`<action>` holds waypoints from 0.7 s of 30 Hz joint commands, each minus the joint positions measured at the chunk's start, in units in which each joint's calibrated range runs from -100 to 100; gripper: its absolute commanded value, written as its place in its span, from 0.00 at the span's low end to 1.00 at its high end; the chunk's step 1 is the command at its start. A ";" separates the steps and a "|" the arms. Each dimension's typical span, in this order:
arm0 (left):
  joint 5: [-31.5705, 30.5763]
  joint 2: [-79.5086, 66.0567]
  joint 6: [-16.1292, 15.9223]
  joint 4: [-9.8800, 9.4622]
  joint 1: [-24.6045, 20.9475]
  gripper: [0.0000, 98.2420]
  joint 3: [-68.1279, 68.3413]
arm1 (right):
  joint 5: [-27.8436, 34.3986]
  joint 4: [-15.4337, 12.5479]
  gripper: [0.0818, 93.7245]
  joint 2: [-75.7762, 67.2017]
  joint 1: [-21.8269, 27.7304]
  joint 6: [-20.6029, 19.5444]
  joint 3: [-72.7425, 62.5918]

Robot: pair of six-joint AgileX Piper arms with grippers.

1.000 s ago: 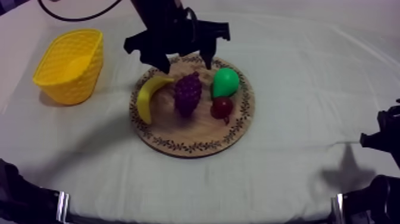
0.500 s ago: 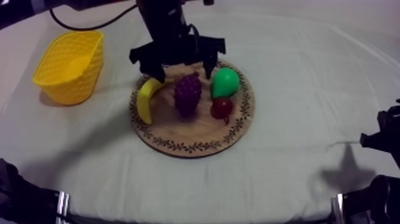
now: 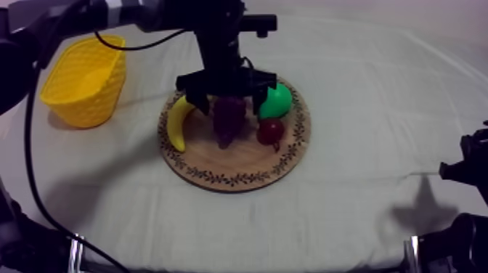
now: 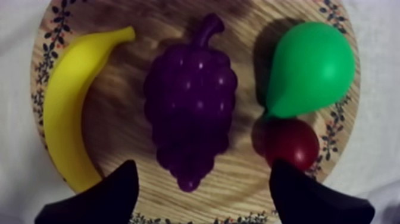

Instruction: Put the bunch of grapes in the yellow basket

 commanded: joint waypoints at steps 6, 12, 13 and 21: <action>0.20 5.77 -1.11 0.21 -0.77 0.82 -4.30 | -0.02 -0.01 0.00 0.01 -0.01 0.00 -0.05; 0.69 8.76 -1.85 0.80 -1.86 0.81 -6.88 | -0.02 -0.01 0.00 0.01 -0.01 0.00 -0.05; 0.87 9.23 -1.91 0.85 -1.99 0.80 -7.26 | -0.02 -0.01 0.00 0.01 -0.01 0.00 -0.05; 2.06 12.19 -2.54 1.04 -2.33 0.70 -10.18 | -0.02 -0.01 0.00 0.01 -0.01 0.00 -0.05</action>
